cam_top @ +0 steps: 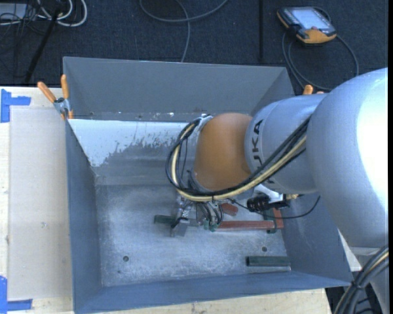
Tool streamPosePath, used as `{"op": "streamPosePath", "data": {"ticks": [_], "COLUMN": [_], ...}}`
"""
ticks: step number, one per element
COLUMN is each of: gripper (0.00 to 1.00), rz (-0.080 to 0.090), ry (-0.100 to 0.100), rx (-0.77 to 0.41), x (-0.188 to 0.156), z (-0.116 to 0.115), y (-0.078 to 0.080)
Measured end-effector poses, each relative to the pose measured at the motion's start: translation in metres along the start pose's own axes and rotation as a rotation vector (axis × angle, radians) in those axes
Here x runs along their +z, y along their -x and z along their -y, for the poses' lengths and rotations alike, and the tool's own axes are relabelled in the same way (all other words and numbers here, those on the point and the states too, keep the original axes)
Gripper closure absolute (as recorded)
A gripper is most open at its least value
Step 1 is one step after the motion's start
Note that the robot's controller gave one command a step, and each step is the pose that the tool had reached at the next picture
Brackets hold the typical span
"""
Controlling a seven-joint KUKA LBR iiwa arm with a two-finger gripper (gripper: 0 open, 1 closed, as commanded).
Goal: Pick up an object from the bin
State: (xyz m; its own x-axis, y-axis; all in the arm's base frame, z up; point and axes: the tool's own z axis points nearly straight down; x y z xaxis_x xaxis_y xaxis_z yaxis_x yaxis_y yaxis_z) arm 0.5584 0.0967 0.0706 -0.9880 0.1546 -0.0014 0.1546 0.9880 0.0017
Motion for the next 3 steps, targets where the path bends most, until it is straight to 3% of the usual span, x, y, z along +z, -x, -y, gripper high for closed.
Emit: {"op": "streamPosePath", "data": {"ticks": [3], "gripper": [1.0], "rz": [-0.003], "ry": [-0.001], "rx": [0.002], "x": [-0.0088], "z": [0.0006], "y": [-0.0008]}}
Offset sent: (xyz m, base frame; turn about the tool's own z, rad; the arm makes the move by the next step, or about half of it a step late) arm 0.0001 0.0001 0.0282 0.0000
